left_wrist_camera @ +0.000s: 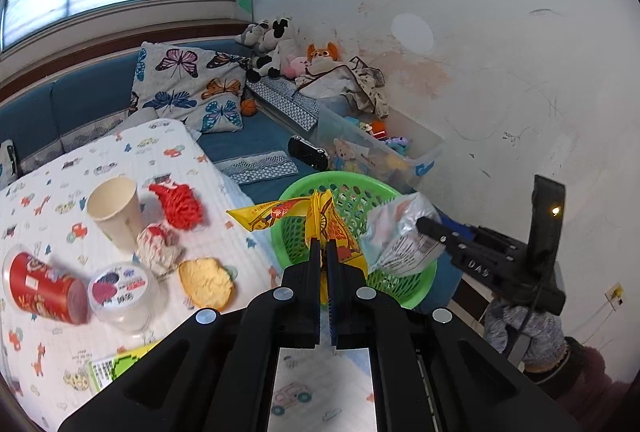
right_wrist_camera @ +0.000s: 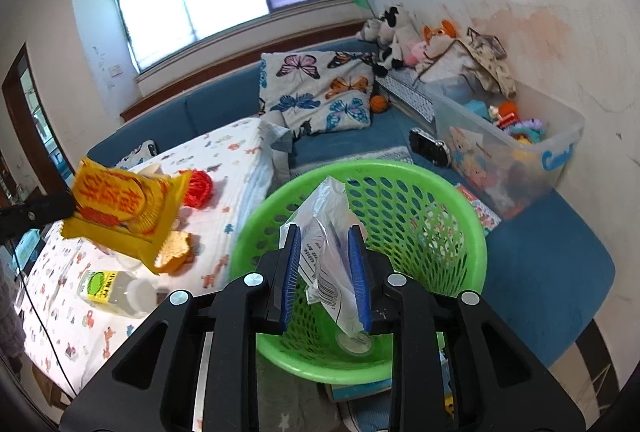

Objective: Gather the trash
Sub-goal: 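Drop the plastic bag into the basket with the right gripper while the left drops the packet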

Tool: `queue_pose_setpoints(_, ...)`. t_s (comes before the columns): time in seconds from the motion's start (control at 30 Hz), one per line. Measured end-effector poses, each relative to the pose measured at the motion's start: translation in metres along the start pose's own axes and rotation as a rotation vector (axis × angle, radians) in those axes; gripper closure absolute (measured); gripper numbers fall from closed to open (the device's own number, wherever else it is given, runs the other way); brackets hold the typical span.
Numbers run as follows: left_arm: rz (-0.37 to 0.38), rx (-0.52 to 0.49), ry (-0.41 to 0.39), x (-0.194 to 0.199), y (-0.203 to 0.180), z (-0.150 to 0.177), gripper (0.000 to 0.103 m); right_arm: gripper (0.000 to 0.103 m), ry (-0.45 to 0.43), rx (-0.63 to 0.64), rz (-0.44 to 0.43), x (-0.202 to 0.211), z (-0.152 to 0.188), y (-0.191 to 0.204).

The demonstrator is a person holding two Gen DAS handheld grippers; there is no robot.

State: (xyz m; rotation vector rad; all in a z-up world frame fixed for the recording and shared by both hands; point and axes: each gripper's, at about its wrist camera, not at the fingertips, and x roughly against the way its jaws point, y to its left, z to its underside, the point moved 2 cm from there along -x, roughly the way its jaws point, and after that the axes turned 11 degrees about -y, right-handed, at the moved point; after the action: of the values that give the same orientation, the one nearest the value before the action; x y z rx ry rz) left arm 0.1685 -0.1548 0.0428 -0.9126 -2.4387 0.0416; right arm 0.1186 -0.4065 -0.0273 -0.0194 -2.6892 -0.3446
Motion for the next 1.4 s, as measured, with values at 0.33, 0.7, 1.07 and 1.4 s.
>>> queue_pose_setpoints(0.33, 0.026, -0.030, 0.011, -0.021, -0.019, -0.010, 0.100, 0.058, 0.002, -0.034, 0.018, 0.003, 0.002, -0.016)
queue_pose_setpoints(0.7, 0.042, -0.043, 0.078, -0.061, -0.032, -0.001, 0.100, 0.038, -0.027, -0.039, 0.022, 0.028, 0.004, -0.017)
queue_pose_setpoints(1.07, 0.051, -0.057, 0.172, -0.102, -0.047, 0.022, 0.099, 0.031, -0.015, -0.065, 0.023, 0.037, 0.015, -0.023)
queue_pose_setpoints(1.4, 0.048, -0.043, 0.219, -0.117, -0.046, 0.037, 0.087, 0.031, -0.004, -0.076, 0.015, 0.038, 0.021, -0.022)
